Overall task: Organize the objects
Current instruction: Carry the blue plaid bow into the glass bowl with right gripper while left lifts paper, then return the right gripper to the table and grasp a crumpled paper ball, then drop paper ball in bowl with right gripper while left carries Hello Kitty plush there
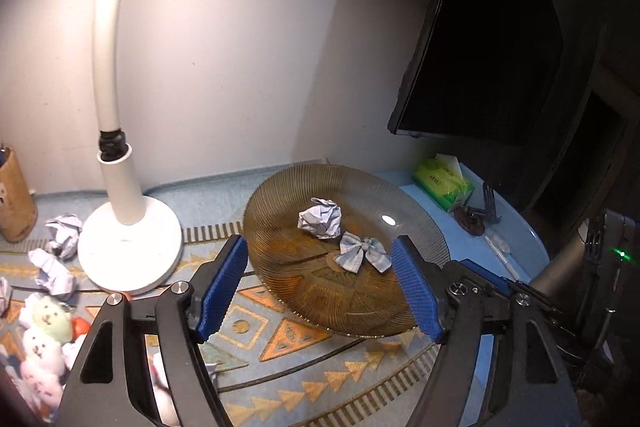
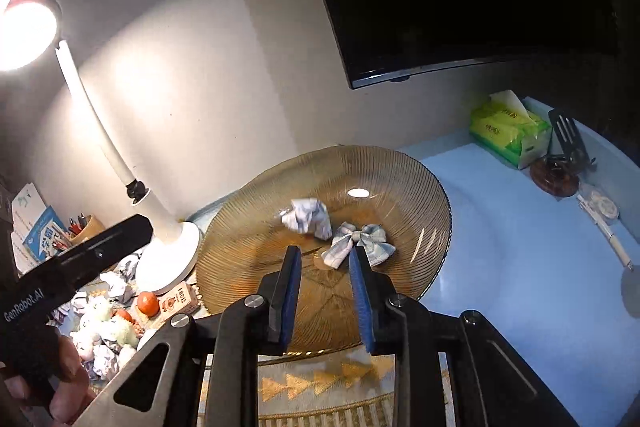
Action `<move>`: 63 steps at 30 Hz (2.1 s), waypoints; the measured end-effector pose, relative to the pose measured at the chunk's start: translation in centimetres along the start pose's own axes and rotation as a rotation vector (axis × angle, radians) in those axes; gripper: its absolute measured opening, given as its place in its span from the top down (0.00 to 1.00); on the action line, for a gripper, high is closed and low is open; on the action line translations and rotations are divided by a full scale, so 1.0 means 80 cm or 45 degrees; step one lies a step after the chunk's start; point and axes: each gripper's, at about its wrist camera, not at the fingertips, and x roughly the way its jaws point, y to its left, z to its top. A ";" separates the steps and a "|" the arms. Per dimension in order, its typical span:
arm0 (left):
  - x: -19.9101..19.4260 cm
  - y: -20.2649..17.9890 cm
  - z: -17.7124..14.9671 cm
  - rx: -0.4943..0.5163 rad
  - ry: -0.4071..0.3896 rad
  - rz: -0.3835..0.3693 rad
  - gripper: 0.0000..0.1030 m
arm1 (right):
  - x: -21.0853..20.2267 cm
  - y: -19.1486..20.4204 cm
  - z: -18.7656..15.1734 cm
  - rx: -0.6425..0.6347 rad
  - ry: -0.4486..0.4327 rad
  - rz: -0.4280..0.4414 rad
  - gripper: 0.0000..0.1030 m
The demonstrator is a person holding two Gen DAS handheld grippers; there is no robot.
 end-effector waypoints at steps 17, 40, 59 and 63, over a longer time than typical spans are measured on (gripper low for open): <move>-0.237 0.240 -0.159 -0.326 -0.132 0.605 0.01 | -0.014 0.162 -0.137 -0.232 0.175 0.381 0.45; -0.168 0.399 -0.203 -0.757 0.174 0.320 0.20 | 0.033 0.250 -0.225 -0.358 0.454 0.612 0.41; -0.117 0.387 -0.198 -0.710 0.216 0.294 0.48 | 0.071 0.293 -0.242 -0.433 0.519 0.534 0.54; -0.138 0.379 -0.205 -0.714 0.150 0.286 0.50 | 0.057 0.297 -0.243 -0.484 0.444 0.550 0.55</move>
